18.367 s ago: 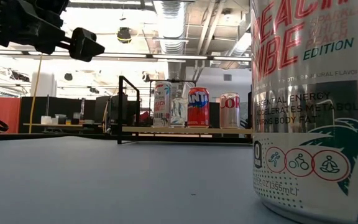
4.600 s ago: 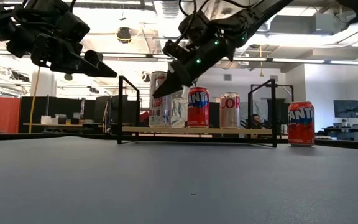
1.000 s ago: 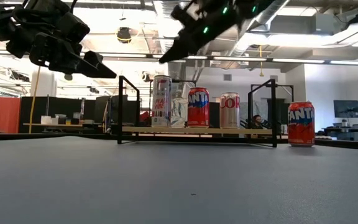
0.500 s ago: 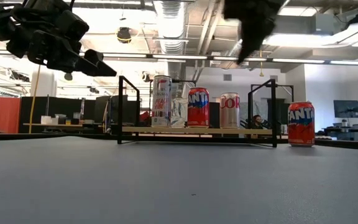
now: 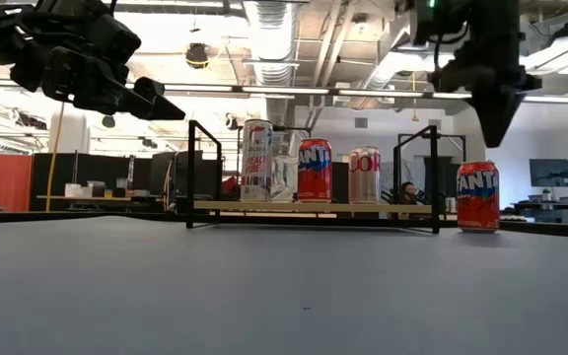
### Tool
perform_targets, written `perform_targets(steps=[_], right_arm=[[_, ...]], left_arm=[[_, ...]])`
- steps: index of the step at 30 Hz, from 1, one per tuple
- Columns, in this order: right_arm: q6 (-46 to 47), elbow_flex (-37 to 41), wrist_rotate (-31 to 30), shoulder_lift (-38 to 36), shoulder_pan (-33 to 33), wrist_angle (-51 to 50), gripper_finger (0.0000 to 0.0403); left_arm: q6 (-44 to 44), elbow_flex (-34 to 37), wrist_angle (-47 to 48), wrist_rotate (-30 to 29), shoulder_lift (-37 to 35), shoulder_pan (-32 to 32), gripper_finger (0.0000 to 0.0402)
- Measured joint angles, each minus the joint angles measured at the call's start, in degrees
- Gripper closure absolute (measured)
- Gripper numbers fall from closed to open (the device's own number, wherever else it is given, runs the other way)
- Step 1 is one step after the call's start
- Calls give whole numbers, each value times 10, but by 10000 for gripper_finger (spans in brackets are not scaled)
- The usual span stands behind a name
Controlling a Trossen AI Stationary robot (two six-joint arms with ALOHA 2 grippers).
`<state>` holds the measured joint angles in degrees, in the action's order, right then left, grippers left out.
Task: Place canned beverage on shelf
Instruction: Put the right silver soda can on the shelf aligned with the other silver soda can
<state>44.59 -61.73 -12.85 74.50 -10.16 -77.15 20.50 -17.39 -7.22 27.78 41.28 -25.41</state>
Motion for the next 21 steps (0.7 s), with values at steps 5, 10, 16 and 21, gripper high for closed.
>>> perform_targets(steps=[5,10,16,21], right_arm=[[-14,-1,-46,-5,-83,-30,403],[-71,-1,-56,-3,-171,-27,403],[-128,-1,-69,-11,-247,-24,403],[-147,-1,-68,-32,-271,-15,403]], left_arm=[[0,0,0,-1,0,0,38],[0,0,2,-1,0,0,38],[0,0,3,-1,0,0,38],[4,0,5,-1,0,0,38]])
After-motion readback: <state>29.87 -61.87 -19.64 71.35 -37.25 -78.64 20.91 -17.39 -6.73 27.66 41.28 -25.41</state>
